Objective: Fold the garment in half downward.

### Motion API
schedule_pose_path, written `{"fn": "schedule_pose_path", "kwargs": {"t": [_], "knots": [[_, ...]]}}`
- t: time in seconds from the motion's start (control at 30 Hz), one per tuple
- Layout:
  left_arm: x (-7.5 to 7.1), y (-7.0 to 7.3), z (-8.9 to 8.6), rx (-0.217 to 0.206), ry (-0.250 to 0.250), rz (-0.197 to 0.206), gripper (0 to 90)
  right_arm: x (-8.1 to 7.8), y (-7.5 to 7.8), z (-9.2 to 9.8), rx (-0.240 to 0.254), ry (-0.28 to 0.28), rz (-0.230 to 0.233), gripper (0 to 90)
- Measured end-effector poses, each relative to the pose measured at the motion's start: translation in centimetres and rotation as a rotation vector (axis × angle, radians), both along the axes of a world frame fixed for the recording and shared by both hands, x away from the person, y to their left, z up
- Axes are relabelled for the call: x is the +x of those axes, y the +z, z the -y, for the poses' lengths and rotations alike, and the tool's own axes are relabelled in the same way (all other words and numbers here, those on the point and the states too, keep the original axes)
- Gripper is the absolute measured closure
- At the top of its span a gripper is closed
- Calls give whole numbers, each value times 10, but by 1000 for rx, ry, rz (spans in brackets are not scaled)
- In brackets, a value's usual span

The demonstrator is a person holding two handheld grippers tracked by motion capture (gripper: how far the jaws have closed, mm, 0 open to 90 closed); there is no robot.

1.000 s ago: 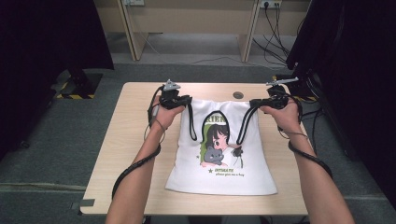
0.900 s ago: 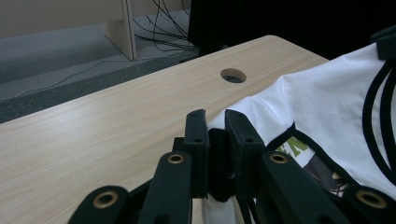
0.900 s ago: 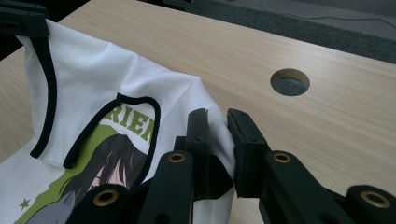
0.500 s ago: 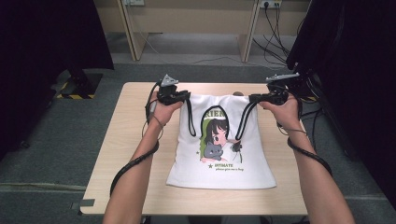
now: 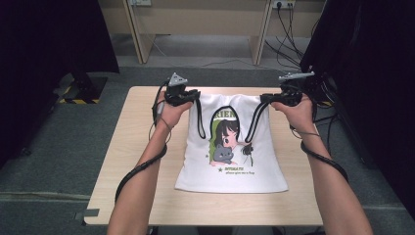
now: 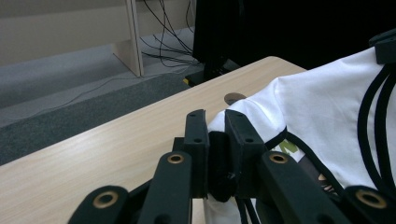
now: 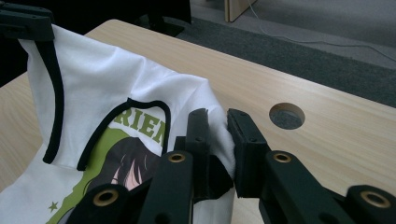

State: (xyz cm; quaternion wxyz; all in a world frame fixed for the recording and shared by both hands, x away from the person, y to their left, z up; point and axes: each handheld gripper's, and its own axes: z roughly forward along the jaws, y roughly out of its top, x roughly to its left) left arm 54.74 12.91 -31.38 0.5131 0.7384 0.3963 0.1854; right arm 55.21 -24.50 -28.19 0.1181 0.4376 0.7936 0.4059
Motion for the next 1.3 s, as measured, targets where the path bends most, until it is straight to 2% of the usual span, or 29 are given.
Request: {"fn": "schedule_pose_path", "kwargs": {"t": [0.1,0.13,0.17,0.2,0.23,0.27,0.3,0.33,0.37,0.4,0.43,0.47,0.5,0.53,0.57,0.6,0.67,0.7,0.77,0.8,0.93,1.03,1.13,1.3], "knots": [[-1,-1,0,10,-2,-3,791,-1,1,0,-1,-1,5,793],[-2,-8,1,28,-7,-16,791,-2,0,-1,-22,3,11,793],[-2,-8,1,28,-7,-16,791,-2,0,-1,-22,3,11,793],[-2,-8,1,28,-7,-16,791,-3,-6,-1,-44,3,5,793],[-6,-22,5,43,-15,-35,791,-3,-6,-1,-44,3,5,793],[-6,-22,5,43,-15,-35,791,-3,-6,-1,-44,3,5,793],[-6,-22,5,43,-15,-35,791,-6,-20,-2,-66,3,-14,793],[-9,-35,8,55,-21,-52,791,-6,-20,-2,-66,3,-14,792],[-9,-35,8,55,-21,-52,790,-6,-20,-2,-66,3,-14,792],[-9,-35,8,55,-21,-52,790,-8,-35,-4,-92,4,-30,792],[-13,-47,10,73,-30,-67,790,-8,-35,-4,-92,4,-30,792],[-13,-47,10,73,-30,-67,790,-8,-35,-4,-92,4,-30,792],[-17,-54,11,90,-38,-73,790,-12,-49,-6,-127,5,-42,792],[-17,-54,11,90,-38,-73,790,-12,-49,-6,-127,5,-42,792],[-17,-54,11,90,-38,-73,790,-15,-59,-6,-134,6,-53,792],[-21,-57,10,112,-48,-73,790,-15,-59,-6,-134,6,-53,792],[-21,-57,10,112,-48,-73,790,-18,-63,-7,-136,10,-55,792],[-25,-59,7,133,-55,-75,790,-18,-63,-7,-136,10,-55,791],[-25,-59,7,133,-55,-75,791,-21,-65,-6,-137,17,-53,791],[-28,-62,5,163,-60,-79,791,-21,-65,-6,-137,17,-53,791],[-32,-68,2,185,-63,-93,791,-28,-72,-4,-145,26,-62,790],[-37,-77,-3,217,-63,-106,790,-33,-78,0,-144,30,-70,790],[-42,-86,-5,226,-69,-121,789,-39,-83,4,-141,32,-82,790],[-53,-95,-5,227,-70,-120,791,-48,-91,4,-163,43,-92,791]]}}
